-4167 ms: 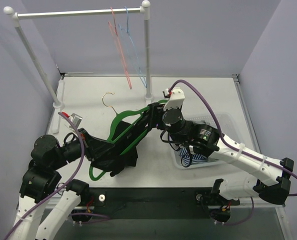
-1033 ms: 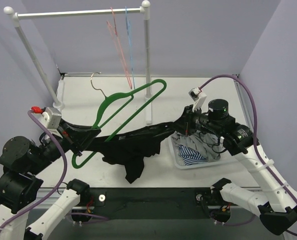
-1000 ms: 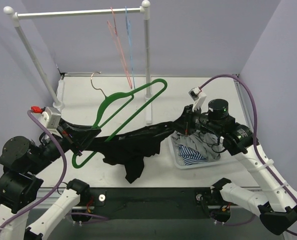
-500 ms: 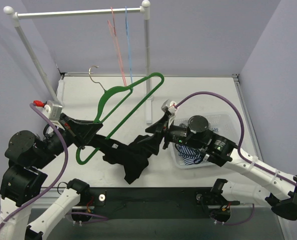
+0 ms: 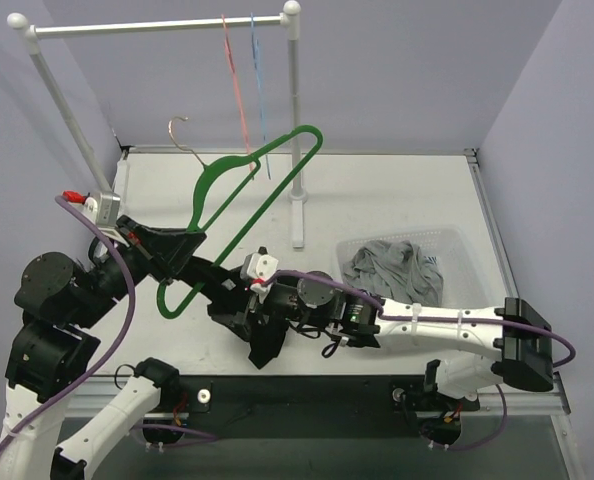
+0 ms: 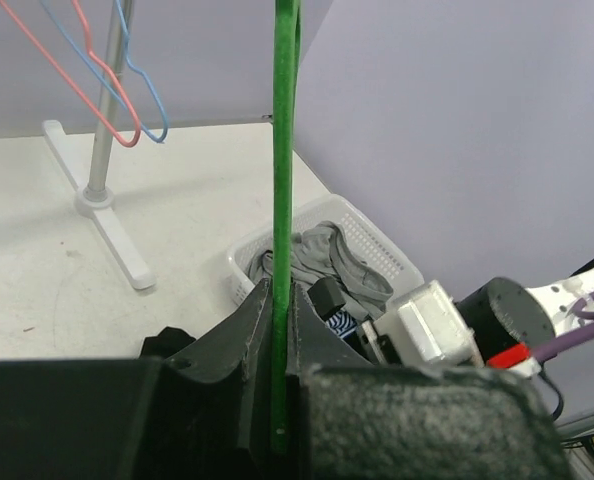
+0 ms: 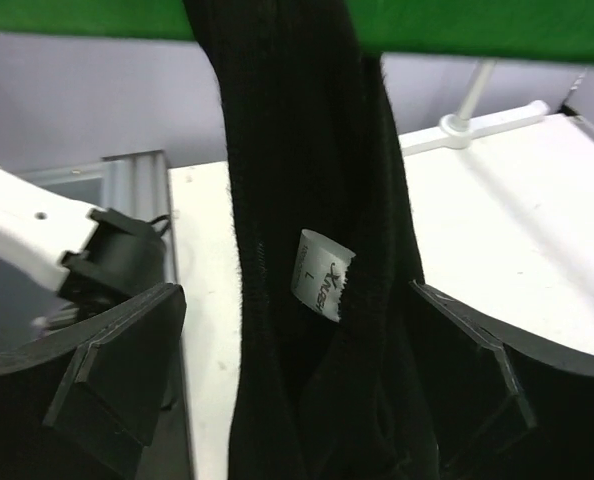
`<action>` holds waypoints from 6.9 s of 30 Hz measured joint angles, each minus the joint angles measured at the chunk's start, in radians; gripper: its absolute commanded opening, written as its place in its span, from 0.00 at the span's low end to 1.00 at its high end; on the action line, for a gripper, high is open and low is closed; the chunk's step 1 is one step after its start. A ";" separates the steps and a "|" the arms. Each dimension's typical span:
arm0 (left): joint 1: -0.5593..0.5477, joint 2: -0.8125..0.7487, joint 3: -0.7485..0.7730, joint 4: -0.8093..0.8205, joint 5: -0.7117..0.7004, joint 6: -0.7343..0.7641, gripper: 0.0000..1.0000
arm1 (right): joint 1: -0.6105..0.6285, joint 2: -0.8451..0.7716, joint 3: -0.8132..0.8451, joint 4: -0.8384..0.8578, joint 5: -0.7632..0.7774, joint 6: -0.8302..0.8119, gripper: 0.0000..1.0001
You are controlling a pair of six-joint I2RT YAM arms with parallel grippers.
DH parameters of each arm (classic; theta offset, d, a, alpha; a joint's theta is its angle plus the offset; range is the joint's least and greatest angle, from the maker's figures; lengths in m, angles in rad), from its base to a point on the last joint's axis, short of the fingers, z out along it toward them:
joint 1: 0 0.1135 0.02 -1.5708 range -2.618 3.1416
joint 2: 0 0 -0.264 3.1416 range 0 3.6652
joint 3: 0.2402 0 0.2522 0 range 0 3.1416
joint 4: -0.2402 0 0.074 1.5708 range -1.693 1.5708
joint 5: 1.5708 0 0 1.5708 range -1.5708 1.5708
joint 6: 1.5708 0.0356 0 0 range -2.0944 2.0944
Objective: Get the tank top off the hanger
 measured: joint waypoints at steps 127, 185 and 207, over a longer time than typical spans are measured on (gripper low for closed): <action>0.003 -0.187 -0.264 0.220 -0.040 -0.097 0.00 | -0.171 -0.032 -0.099 0.373 -0.134 0.779 0.29; -0.011 0.041 0.105 -0.158 -0.595 -0.075 0.00 | -0.139 -0.338 0.174 -0.821 -0.460 0.315 0.00; -0.001 -0.014 -0.121 0.055 -0.761 -0.042 0.00 | 0.130 0.064 0.423 -0.725 -0.282 0.456 0.00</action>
